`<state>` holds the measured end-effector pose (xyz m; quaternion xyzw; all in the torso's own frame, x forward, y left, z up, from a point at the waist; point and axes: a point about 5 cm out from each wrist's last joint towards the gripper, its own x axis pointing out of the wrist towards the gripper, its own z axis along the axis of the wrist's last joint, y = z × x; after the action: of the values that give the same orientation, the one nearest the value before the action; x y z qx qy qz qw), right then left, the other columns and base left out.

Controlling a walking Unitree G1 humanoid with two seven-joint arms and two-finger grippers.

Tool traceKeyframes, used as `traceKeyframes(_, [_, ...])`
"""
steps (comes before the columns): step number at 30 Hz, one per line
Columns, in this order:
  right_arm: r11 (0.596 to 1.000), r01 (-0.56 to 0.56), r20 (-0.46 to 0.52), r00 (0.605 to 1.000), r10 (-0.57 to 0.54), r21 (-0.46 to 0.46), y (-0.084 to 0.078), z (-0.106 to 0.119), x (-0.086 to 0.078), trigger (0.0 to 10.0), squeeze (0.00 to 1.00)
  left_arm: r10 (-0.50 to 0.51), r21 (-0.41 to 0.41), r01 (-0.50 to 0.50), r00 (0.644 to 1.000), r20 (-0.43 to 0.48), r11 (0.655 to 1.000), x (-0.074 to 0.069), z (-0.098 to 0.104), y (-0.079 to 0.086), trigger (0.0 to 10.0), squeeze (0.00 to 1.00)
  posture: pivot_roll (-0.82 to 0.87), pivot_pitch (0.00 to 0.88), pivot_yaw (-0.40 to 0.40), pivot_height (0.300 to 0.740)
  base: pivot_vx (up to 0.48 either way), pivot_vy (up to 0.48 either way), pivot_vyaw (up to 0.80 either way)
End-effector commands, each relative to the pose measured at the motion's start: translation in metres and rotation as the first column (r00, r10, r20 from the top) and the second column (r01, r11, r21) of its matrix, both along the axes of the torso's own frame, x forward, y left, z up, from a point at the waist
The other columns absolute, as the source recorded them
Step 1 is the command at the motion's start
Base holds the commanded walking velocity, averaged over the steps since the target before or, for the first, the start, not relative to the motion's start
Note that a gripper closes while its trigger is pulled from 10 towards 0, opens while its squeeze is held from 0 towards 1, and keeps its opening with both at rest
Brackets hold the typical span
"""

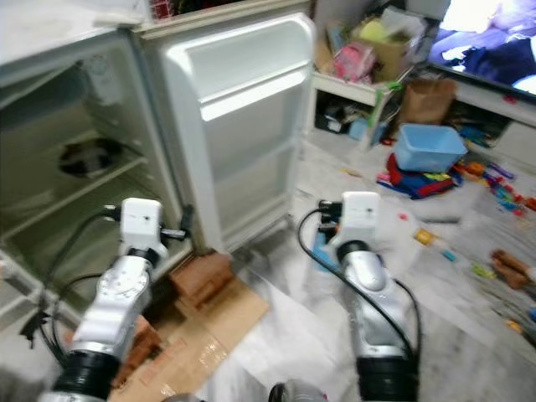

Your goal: Restocking fridge

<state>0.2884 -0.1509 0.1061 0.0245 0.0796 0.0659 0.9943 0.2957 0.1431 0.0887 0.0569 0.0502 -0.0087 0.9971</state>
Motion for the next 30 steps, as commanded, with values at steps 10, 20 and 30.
traceKeyframes(10, [0.995,-0.094,0.079,0.993,0.092,0.017,0.008,0.016,-0.002,10.0,0.00,0.095,-0.004,-0.095,0.995,-0.005,0.995,-0.001,0.000,0.011,10.0,0.00,-0.05,0.000,0.020,0.740,0.028,-0.425,0.00])
traceKeyframes(20, [0.991,-0.137,0.123,0.983,0.136,0.000,0.014,0.022,0.001,10.0,0.00,0.151,-0.064,-0.149,0.988,0.040,0.987,-0.017,0.007,0.038,10.0,0.00,-0.02,0.000,0.009,0.740,0.026,0.000,0.24])
traceKeyframes(30, [0.990,-0.139,0.138,0.981,0.134,0.028,0.019,0.023,0.007,10.0,0.00,0.150,-0.061,-0.149,0.989,0.018,0.987,-0.028,0.003,0.042,10.0,0.00,0.00,0.000,0.001,0.740,0.000,0.000,0.80])
